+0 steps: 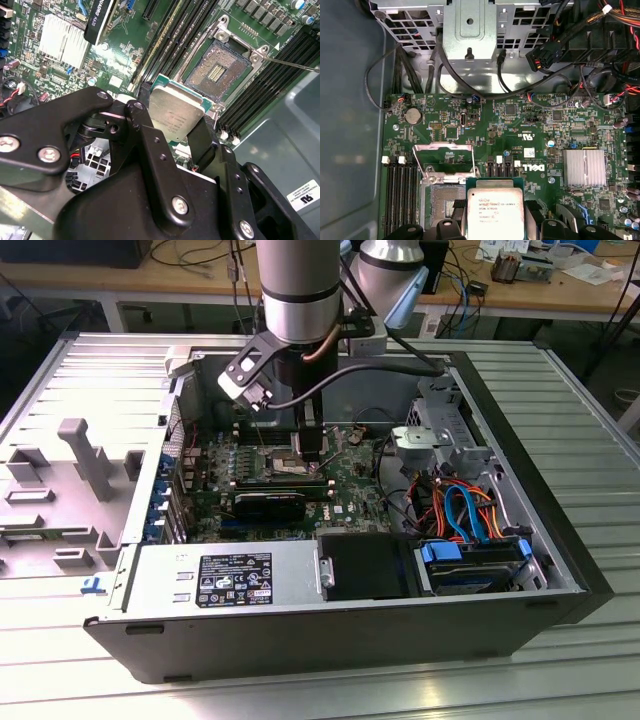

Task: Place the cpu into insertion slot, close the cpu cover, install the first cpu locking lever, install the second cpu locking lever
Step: 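Place the cpu into insertion slot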

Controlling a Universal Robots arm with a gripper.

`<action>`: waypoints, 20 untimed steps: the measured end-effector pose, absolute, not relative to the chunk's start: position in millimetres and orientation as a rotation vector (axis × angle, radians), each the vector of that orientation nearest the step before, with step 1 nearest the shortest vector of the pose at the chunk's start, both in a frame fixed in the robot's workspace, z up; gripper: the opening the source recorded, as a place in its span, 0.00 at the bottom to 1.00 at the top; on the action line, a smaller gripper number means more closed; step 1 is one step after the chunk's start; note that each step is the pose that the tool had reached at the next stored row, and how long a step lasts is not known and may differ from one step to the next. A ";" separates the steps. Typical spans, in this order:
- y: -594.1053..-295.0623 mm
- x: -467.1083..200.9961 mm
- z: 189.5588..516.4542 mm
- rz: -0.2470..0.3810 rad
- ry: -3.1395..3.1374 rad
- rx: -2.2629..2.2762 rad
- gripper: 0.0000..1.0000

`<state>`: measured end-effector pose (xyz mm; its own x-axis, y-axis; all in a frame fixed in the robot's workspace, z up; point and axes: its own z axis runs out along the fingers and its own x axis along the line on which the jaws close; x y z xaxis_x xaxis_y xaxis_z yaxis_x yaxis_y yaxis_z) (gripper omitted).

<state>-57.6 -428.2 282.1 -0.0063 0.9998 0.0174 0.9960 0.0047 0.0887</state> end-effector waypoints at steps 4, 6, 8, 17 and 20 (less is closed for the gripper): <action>-428.2 -57.6 281.5 0.116 2.190 2.178 0.55; -428.2 -57.6 281.0 0.116 2.190 2.178 0.55; -428.2 -57.6 280.7 0.116 2.190 2.178 0.55; -428.2 -57.6 279.2 0.116 2.190 2.178 0.55; -428.2 -57.6 277.9 0.116 2.190 2.178 0.55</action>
